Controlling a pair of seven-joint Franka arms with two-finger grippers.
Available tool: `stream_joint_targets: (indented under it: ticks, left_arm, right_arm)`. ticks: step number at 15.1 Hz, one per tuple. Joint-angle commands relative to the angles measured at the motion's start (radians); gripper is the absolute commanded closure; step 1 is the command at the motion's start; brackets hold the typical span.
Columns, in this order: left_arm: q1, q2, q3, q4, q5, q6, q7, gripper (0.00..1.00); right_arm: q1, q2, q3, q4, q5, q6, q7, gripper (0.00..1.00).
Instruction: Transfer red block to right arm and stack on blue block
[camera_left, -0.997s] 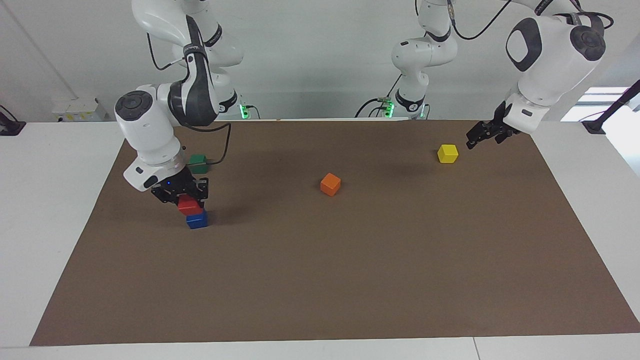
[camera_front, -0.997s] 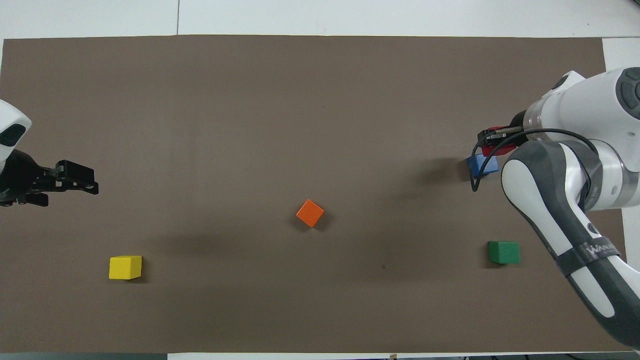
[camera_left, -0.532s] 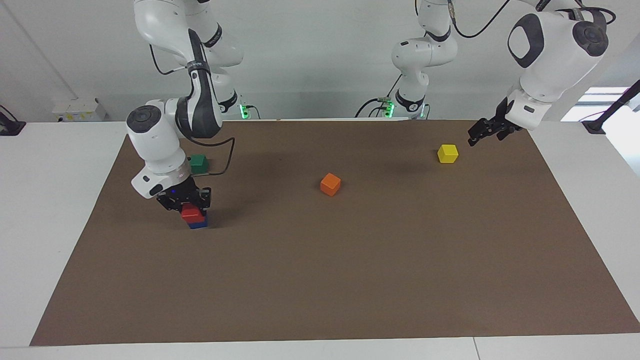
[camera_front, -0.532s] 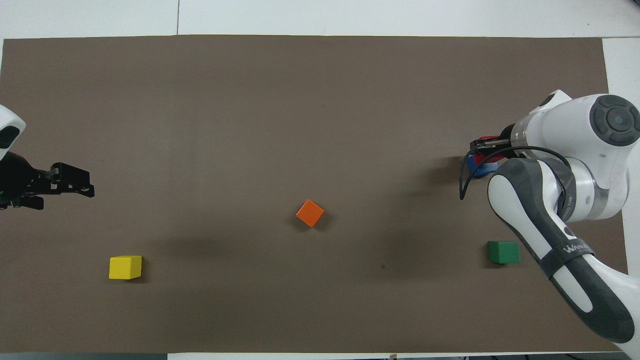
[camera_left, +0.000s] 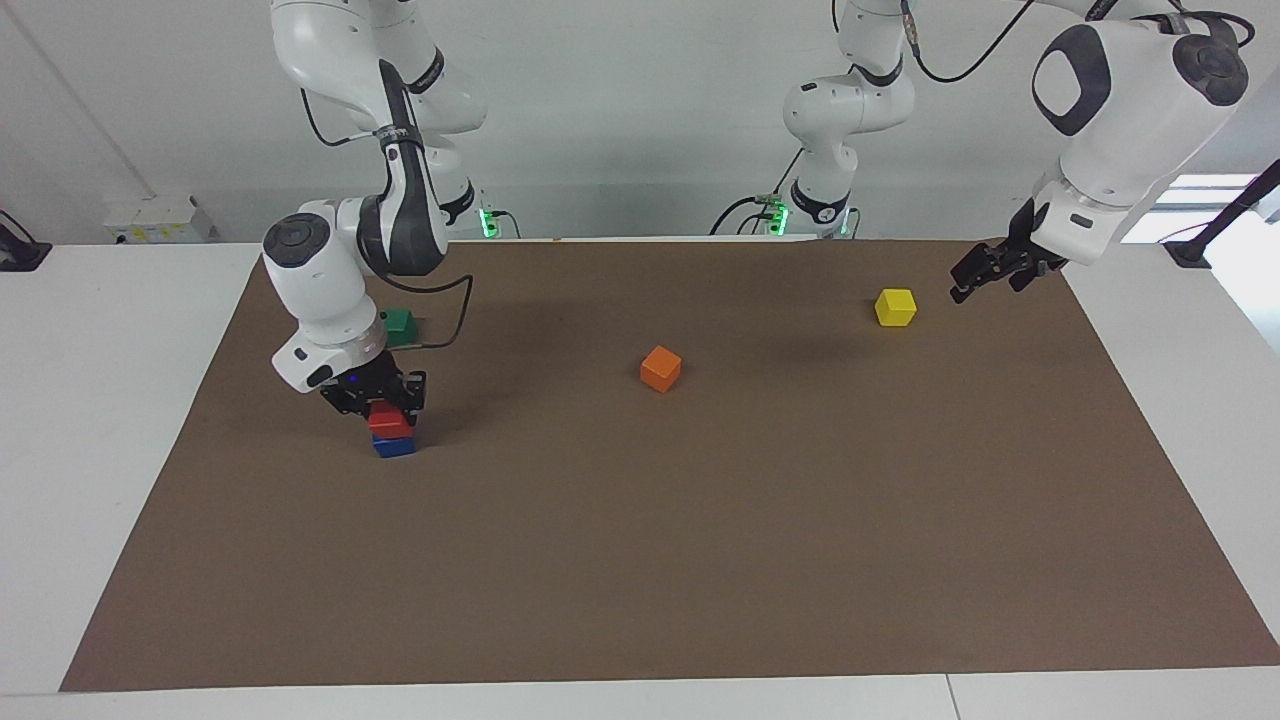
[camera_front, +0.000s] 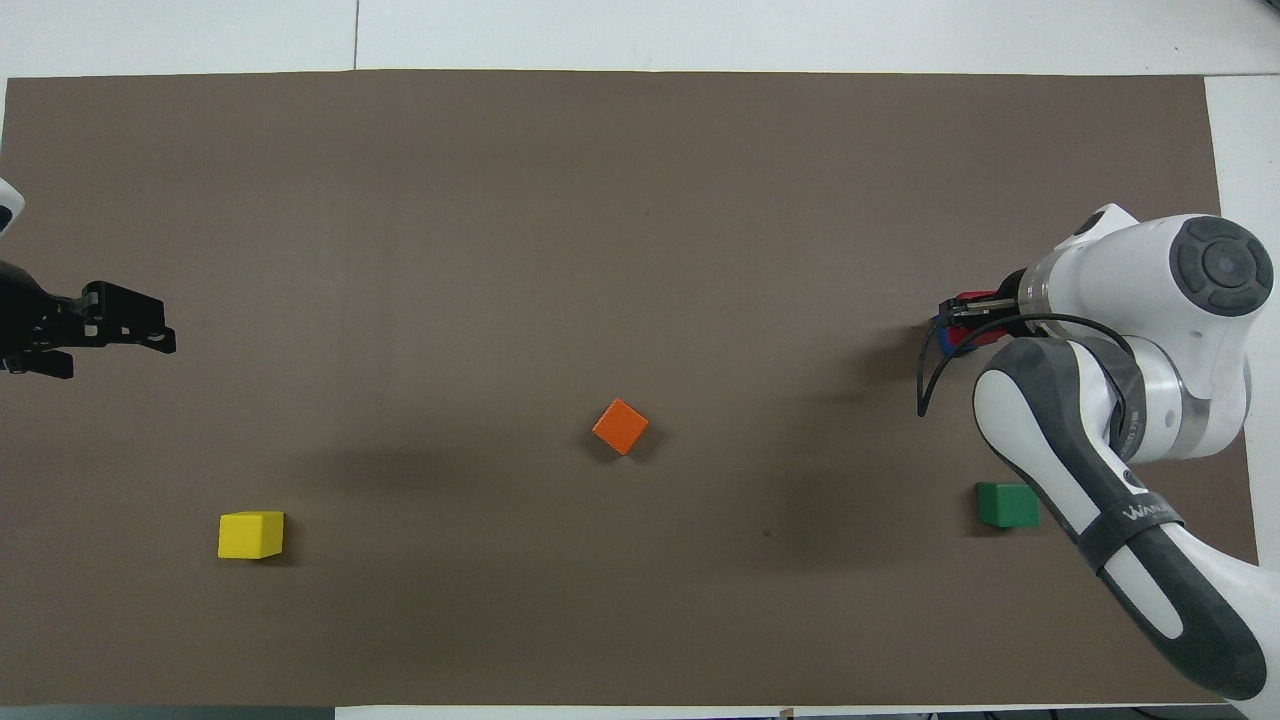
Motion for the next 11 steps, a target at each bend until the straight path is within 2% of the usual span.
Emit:
stream_joint_targets:
  ticks: [1, 11]
  left_arm:
    - [-0.004, 0.042, 0.007, 0.067, 0.015, 0.0, 0.012, 0.0]
    - [-0.033, 0.031, 0.009, 0.057, 0.024, -0.067, 0.006, 0.0]
  right_arm:
    - [-0.037, -0.032, 0.012, -0.038, -0.025, 0.011, -0.031, 1.0]
    - [-0.041, -0.018, 0.012, -0.041, -0.025, 0.057, -0.052, 1.0]
